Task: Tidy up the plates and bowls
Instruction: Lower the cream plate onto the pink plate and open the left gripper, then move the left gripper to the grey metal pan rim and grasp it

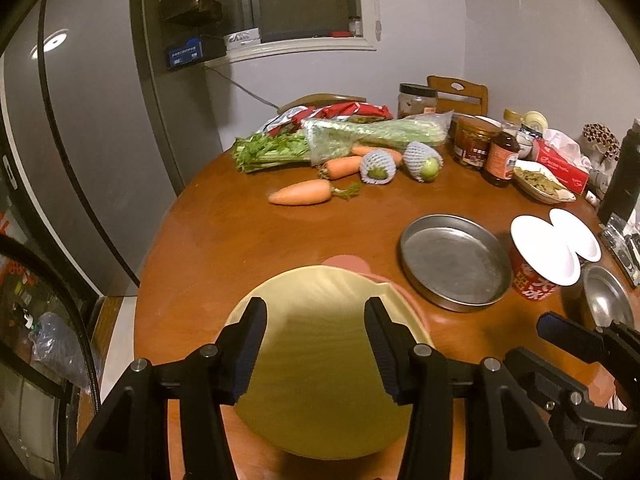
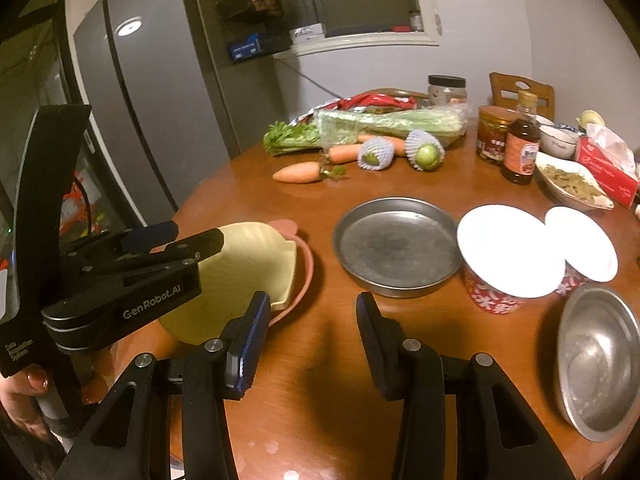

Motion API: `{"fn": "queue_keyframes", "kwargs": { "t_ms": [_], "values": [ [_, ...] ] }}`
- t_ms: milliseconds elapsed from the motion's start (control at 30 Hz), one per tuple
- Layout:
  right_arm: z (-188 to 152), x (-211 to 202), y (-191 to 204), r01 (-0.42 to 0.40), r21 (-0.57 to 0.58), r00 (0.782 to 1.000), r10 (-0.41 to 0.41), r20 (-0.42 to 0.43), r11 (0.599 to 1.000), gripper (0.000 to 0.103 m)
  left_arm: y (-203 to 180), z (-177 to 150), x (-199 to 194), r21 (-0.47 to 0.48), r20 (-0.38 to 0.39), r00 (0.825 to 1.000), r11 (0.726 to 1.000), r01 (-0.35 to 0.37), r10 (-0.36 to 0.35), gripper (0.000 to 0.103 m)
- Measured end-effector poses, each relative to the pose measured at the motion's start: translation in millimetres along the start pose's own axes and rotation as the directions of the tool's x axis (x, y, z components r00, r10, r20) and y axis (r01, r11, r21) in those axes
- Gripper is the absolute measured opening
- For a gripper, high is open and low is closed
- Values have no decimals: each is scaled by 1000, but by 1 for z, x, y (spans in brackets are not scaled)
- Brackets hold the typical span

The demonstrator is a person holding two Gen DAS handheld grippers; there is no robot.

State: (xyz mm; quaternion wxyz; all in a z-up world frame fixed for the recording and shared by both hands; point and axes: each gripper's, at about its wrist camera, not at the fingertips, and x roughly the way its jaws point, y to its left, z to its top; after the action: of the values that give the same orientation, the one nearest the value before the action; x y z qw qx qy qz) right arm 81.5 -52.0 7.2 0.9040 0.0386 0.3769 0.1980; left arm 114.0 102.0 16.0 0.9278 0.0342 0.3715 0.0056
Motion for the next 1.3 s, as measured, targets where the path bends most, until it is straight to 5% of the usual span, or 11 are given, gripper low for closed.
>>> {"fn": "queue_keyframes", "kwargs": {
  "t_ms": [700, 1300],
  "values": [
    [-1, -23, -48, 43, 102, 998, -47, 37, 994, 47, -53, 16, -7, 103, -5, 999, 994, 41, -41, 56],
    [-6, 8, -80, 51, 185, 999, -49, -14, 981, 48, -72, 39, 41, 162, -112, 990, 982, 100, -83, 59]
  ]
}}
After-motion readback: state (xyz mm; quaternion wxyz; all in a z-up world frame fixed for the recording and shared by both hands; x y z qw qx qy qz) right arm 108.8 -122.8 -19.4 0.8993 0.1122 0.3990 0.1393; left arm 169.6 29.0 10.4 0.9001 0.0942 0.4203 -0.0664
